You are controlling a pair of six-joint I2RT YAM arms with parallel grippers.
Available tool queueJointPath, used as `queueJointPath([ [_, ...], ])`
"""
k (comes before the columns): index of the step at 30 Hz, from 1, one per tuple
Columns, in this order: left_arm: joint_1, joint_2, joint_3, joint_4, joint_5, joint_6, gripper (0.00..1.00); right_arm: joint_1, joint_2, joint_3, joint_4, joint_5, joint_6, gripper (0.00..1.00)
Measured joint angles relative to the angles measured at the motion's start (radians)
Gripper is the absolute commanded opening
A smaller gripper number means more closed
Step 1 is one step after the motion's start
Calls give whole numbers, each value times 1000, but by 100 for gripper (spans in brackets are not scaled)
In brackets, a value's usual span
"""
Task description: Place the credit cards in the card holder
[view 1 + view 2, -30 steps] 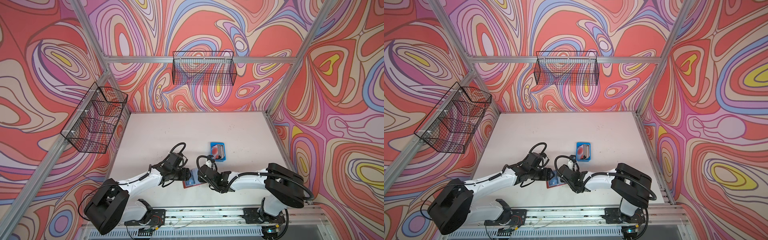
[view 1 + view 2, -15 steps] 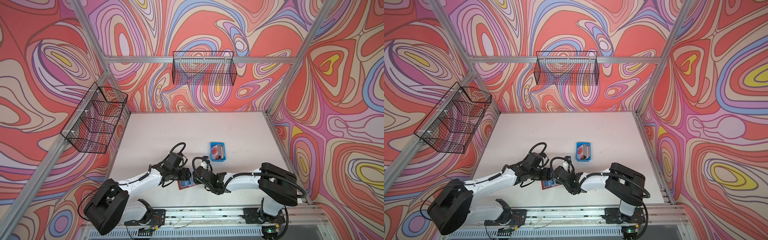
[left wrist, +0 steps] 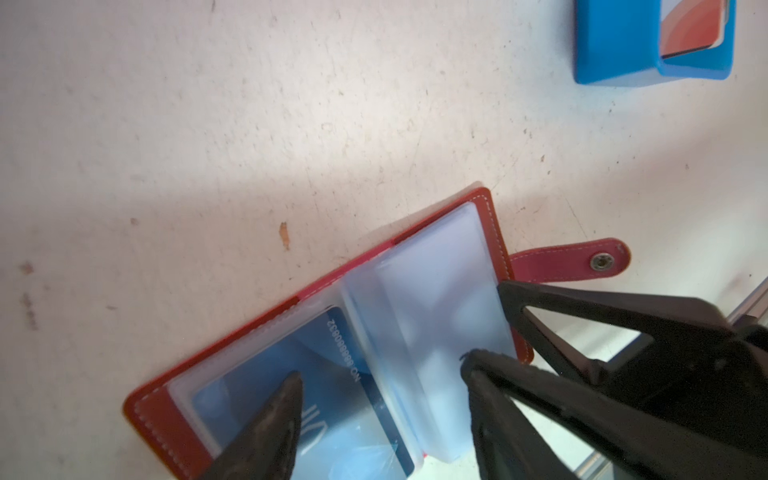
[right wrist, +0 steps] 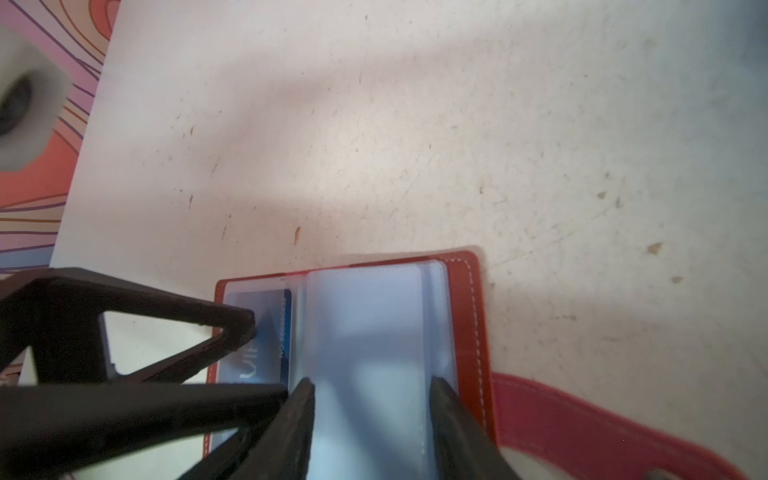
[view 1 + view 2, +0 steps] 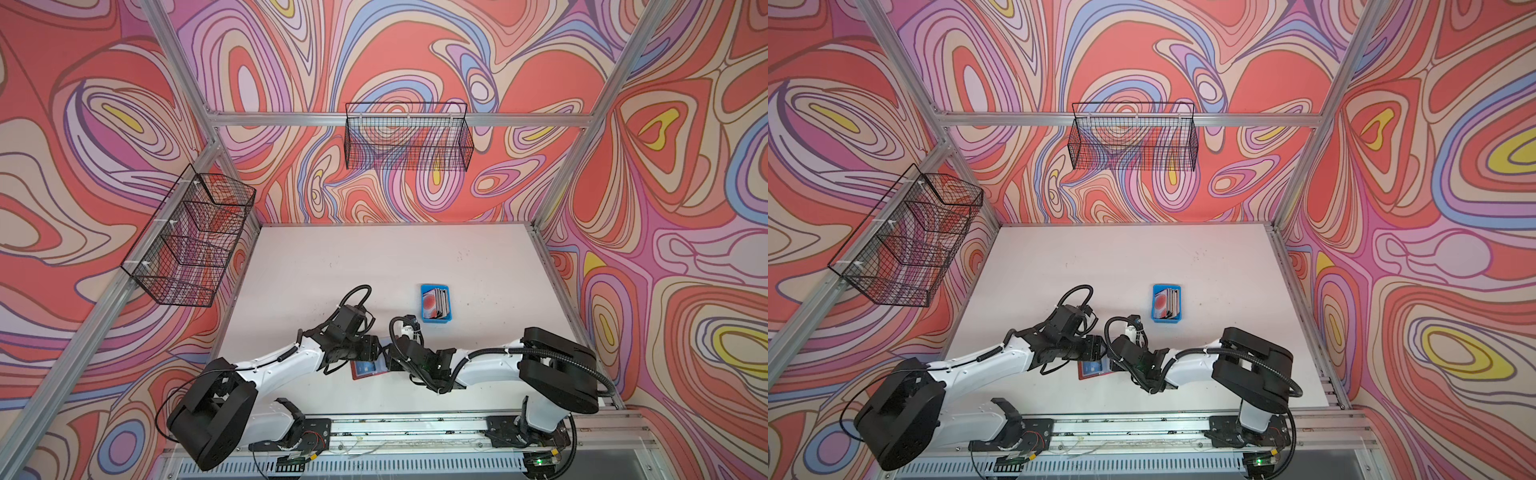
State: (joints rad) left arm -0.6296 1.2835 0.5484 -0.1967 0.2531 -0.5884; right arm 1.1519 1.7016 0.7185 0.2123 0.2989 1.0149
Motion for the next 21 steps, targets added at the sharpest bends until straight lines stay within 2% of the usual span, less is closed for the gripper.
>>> queueJointPath([
  [10,0,-50,0,-18,-50,-1,65,1,-18,-71,145,-47,12,46],
  [21,0,-268,-53,-66,-192,-19,67,1,-31,-95,287,-111,11,46],
])
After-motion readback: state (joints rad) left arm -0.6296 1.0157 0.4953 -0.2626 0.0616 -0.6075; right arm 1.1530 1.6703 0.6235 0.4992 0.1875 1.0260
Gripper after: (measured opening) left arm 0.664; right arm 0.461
